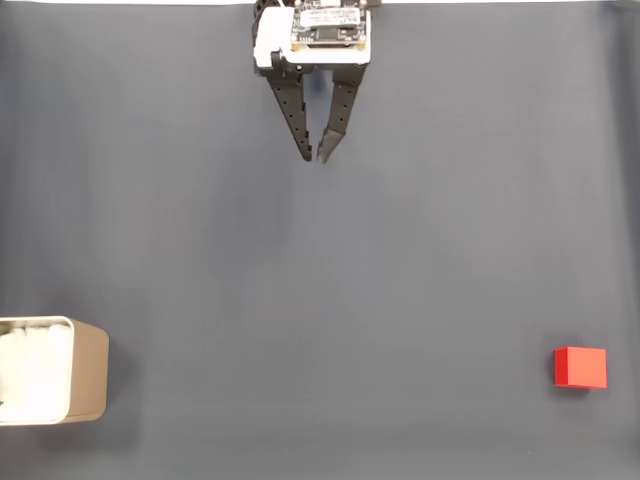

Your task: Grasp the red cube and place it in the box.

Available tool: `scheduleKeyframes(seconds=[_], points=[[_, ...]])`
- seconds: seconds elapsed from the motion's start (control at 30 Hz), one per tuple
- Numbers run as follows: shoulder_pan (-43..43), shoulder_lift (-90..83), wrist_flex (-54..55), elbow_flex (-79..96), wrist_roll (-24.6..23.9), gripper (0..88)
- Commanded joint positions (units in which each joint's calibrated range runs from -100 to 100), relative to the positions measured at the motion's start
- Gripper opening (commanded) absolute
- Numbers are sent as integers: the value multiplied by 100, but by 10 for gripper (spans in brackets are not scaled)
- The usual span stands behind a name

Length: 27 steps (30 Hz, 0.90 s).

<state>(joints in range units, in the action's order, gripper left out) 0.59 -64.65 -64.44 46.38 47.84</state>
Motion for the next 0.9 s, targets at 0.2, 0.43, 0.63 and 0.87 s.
scheduleKeyframes(seconds=[0.2,0.43,0.63,0.87], points=[[-66,772,75,-998,54,0],[-81,1180,337,-1317,68,0],[-130,1517,591,-1564,98,0],[-414,1743,887,-1573,171,0]])
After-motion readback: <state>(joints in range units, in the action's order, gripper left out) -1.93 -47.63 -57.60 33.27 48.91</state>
